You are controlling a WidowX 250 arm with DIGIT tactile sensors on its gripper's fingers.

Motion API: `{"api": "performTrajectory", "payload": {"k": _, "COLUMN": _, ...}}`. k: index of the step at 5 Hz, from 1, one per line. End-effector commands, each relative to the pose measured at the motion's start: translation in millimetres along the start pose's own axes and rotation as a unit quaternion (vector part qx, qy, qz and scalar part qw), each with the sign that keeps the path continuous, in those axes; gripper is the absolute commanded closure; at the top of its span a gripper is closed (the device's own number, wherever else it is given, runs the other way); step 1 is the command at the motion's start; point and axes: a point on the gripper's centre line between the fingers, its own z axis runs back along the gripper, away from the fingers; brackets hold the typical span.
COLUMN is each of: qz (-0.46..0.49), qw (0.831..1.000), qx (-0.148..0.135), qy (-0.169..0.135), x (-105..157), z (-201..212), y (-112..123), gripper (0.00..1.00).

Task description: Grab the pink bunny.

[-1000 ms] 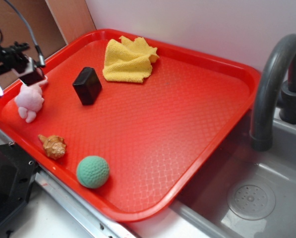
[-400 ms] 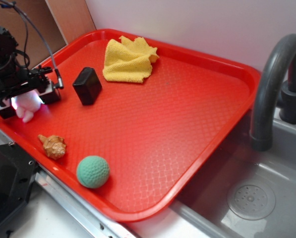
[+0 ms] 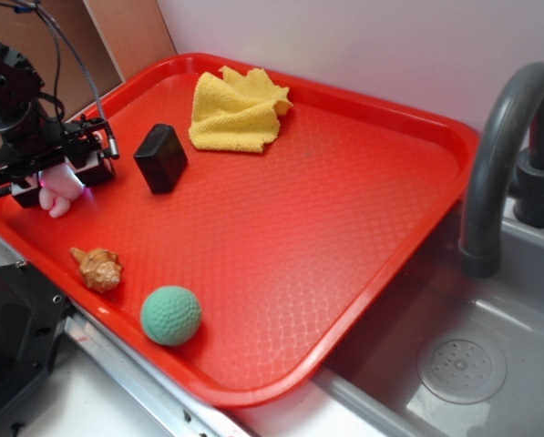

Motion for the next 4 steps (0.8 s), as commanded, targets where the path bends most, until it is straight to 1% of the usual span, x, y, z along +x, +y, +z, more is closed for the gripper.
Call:
{"api": "performTrajectory", "payload": {"k": 1, "qz": -0.025, "qw": 0.998, "qx": 0.000, "qy": 0.049, "x": 7.3, "z": 30.4, "y": 10.1, "gripper": 1.00}}
{"api": "performTrajectory", "payload": {"k": 2, "qz": -0.037, "qw": 0.998, "qx": -0.012, "qy": 0.049, "x": 13.2, "z": 59.5, "y": 0.9, "gripper": 1.00}}
{"api": "performTrajectory", "payload": {"k": 3, "qz": -0.069, "qw": 0.995, "qx": -0.048, "qy": 0.053, "x": 6.9, "z": 96.1, "y": -26.3, "gripper": 1.00}}
{"api": "performTrajectory", "payload": {"k": 4, "qz": -0.098, "qw": 0.990, "qx": -0.081, "qy": 0.056, "x": -0.7, "z": 125.9, "y": -48.4, "gripper": 1.00}}
